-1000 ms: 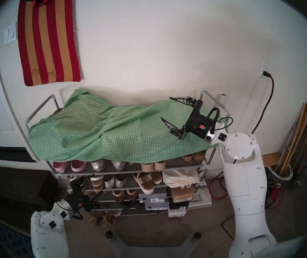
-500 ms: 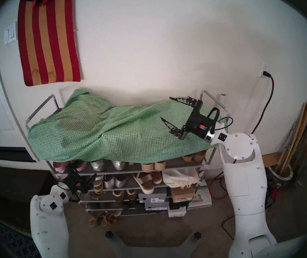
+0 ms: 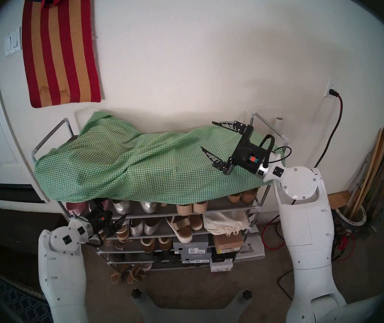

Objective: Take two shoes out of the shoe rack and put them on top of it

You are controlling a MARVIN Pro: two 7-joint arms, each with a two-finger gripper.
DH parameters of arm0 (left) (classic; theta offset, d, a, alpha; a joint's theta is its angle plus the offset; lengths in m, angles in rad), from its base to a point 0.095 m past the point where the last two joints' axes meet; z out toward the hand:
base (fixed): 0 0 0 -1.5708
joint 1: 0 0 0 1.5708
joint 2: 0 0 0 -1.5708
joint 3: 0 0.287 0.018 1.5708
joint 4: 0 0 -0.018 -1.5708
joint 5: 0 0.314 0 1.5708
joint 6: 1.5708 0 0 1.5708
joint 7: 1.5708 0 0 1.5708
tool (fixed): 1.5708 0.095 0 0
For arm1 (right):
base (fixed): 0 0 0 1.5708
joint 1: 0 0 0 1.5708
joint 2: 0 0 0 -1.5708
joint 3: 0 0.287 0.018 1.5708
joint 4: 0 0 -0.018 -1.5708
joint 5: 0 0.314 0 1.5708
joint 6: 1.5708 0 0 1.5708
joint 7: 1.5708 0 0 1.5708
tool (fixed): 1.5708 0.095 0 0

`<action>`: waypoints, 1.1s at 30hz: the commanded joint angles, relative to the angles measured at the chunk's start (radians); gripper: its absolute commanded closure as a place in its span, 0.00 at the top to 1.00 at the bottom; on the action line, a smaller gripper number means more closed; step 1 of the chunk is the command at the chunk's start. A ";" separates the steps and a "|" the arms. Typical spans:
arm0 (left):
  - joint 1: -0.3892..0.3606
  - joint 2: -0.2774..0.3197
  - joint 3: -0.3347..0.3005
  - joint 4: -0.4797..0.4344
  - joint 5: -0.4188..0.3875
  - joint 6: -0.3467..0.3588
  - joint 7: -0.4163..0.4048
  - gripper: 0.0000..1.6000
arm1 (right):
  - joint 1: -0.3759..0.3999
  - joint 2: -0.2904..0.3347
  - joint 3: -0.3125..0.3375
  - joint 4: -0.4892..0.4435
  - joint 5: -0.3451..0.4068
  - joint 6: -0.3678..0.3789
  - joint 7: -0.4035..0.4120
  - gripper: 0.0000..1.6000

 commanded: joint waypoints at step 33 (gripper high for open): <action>-0.119 0.027 0.071 0.293 0.085 0.013 0.039 0.00 | 0.000 0.001 -0.001 0.000 -0.002 0.000 0.000 1.00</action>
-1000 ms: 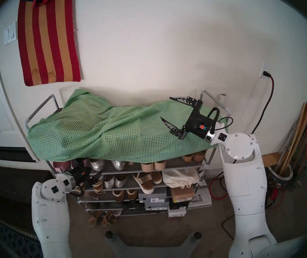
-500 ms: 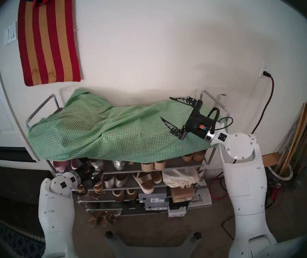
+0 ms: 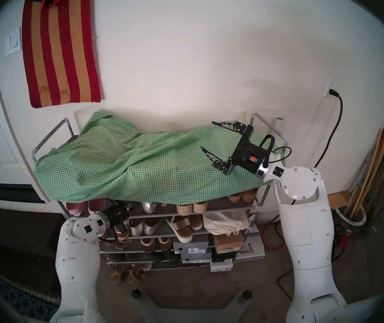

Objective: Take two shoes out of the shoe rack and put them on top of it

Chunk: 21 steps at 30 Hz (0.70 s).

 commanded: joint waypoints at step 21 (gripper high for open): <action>0.167 -0.036 -0.053 -0.356 -0.276 0.006 -0.387 0.00 | 0.000 0.001 -0.001 0.000 -0.002 0.000 0.000 1.00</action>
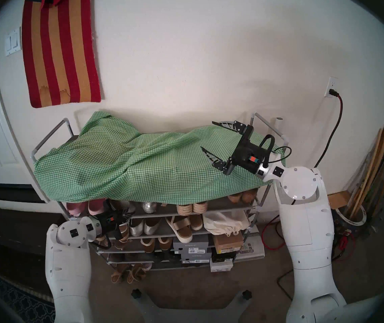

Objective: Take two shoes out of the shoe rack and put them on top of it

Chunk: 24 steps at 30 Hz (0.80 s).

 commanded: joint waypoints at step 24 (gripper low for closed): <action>0.301 -0.054 -0.114 -0.452 -0.296 0.148 -0.392 0.00 | 0.000 0.001 0.000 0.000 -0.001 0.000 0.000 1.00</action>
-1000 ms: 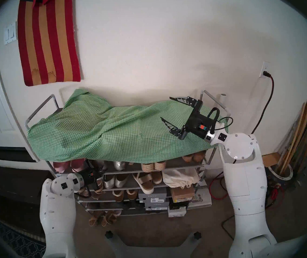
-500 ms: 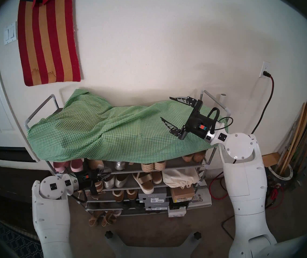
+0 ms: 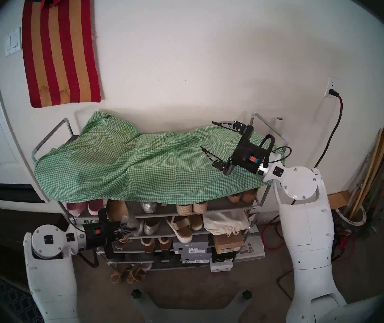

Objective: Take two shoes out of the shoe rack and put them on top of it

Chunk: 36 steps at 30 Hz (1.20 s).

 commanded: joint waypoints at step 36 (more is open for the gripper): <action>0.514 -0.167 -0.374 -0.482 -0.161 0.072 -0.015 0.00 | 0.000 0.001 0.000 0.000 0.000 0.000 0.000 1.00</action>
